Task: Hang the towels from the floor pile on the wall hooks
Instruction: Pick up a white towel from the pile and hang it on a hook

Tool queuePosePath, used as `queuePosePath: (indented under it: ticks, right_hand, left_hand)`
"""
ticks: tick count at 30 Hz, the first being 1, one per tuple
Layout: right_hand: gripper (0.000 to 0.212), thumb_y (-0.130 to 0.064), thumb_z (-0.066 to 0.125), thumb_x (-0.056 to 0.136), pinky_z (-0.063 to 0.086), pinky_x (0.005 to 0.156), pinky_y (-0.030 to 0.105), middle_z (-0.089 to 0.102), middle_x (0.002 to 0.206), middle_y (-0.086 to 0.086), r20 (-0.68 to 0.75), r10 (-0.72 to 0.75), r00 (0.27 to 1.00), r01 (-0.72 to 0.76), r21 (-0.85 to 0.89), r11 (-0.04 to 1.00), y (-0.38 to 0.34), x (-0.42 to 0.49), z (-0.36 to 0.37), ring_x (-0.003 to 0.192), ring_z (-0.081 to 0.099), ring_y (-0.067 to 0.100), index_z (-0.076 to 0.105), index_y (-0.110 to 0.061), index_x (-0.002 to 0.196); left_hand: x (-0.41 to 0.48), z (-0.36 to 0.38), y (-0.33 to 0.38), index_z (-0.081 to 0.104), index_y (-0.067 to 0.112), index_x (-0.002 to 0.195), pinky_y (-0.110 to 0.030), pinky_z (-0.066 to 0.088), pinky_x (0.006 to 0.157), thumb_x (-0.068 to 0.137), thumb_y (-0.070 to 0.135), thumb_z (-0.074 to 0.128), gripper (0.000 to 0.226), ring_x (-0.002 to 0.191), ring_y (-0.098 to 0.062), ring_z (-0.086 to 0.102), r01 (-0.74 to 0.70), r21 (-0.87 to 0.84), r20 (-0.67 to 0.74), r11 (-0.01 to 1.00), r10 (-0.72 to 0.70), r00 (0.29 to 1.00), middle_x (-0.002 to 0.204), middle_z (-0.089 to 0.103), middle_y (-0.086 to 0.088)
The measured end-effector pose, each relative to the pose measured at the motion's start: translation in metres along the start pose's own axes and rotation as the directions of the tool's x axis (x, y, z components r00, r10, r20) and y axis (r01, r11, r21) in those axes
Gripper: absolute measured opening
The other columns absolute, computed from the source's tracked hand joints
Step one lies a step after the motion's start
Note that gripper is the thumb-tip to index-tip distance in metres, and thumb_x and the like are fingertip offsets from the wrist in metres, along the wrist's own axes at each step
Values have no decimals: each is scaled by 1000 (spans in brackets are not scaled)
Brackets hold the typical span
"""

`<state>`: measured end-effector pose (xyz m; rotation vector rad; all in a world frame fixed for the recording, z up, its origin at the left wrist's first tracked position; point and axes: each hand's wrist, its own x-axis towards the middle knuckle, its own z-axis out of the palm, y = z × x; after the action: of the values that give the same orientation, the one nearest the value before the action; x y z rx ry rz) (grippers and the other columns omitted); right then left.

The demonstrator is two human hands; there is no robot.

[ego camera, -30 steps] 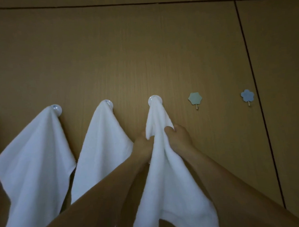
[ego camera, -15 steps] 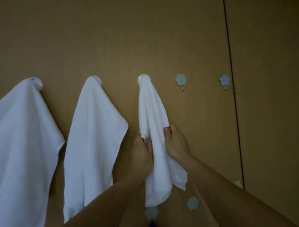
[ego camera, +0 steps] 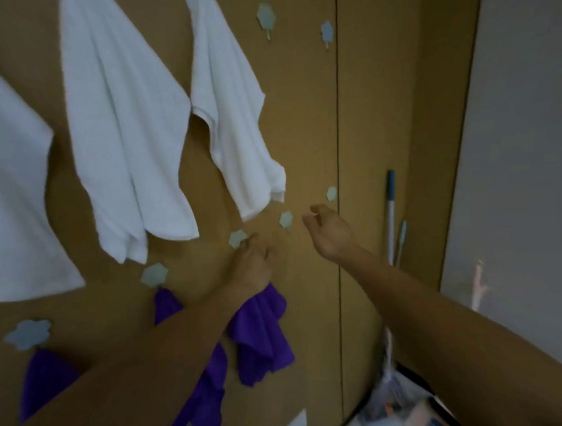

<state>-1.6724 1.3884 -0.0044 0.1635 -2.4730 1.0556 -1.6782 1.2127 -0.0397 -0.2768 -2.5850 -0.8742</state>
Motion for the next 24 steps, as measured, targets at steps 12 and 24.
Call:
queuePosePath:
  ticks: [12, 24]
  right_hand:
    - [55, -46, 36, 102, 30, 109, 39, 42, 143, 23, -94, 525, 846, -520, -359, 775, 148, -267, -124, 132, 38, 39, 41, -10, 144]
    - [52, -52, 38, 98, 39, 102, 45, 46, 138, 18, -257, 883, 394, -902, -293, 317, 226, -625, -248, 123, 44, 36, 51, -17, 135]
  left_hand:
    - [-152, 137, 135, 31, 11, 144, -44, 32, 108, 95, 44, 39, 60, 134, -36, 32, -305, 115, 570, 946, 188, 800, 148, 34, -17]
    - [-457, 276, 285, 34, 14, 141, -48, 36, 105, 91, 47, 46, 61, 131, -35, 34, -591, -167, 900, 789, 367, 235, 146, 35, -14]
